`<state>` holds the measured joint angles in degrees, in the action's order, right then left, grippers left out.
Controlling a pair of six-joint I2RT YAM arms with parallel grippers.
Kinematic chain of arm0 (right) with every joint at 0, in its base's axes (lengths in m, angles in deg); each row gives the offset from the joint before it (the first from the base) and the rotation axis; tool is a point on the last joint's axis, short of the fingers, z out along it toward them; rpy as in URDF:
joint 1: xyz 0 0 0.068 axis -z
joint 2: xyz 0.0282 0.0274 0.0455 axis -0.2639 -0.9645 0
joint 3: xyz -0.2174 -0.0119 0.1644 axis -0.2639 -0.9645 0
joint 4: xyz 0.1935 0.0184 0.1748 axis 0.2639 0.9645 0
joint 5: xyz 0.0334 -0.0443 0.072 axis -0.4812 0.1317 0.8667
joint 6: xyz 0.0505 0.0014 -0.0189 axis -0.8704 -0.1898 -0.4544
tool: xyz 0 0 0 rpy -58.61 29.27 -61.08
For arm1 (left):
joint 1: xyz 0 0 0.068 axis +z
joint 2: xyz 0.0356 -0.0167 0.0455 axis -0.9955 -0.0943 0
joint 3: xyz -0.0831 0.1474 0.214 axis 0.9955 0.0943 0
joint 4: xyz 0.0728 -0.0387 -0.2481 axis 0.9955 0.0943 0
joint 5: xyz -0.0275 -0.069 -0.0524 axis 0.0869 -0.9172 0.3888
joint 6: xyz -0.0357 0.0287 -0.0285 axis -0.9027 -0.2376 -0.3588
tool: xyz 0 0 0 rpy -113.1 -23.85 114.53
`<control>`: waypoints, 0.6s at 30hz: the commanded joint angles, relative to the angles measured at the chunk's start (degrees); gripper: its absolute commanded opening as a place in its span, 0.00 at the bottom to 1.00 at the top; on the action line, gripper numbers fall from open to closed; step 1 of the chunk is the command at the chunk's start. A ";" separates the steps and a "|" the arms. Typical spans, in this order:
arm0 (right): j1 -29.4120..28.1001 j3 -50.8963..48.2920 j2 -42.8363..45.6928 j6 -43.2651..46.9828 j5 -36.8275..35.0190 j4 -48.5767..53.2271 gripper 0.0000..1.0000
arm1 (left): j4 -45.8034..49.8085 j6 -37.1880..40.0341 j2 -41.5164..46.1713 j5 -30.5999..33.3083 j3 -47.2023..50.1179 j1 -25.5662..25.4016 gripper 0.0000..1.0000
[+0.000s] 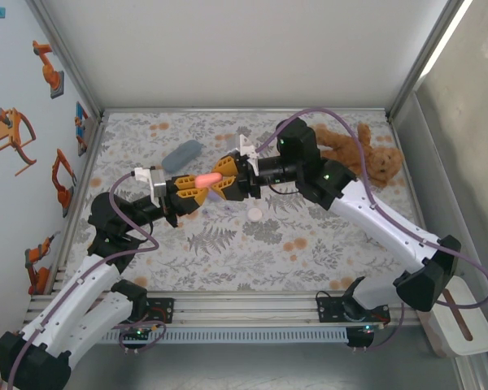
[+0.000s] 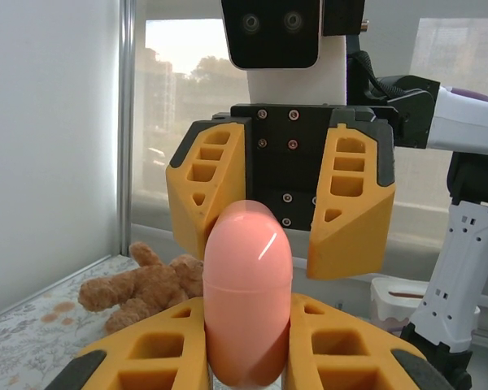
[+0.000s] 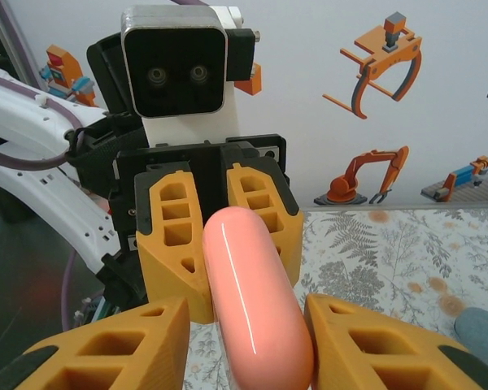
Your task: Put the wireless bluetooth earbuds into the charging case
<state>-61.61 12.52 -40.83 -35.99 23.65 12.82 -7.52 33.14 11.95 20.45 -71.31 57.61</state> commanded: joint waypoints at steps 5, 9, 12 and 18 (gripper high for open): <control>-0.10 1.38 -0.48 -0.88 1.21 -1.12 0.34 | -0.81 1.37 0.37 -0.59 -1.88 -0.17 0.00; -0.12 1.27 -0.37 -1.19 1.15 -1.08 0.30 | -0.84 1.35 0.36 -0.10 -1.84 -0.18 0.00; -0.05 1.20 -0.13 -1.54 0.56 -1.13 0.27 | -0.94 1.24 0.44 0.69 -1.83 -0.17 0.06; -0.10 0.60 1.20 -2.05 -2.70 -1.72 0.24 | -0.43 1.42 0.79 2.12 -1.70 -0.17 0.24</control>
<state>-61.50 12.52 -41.05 -36.49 23.45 12.41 -7.50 33.14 12.11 20.25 -71.33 57.61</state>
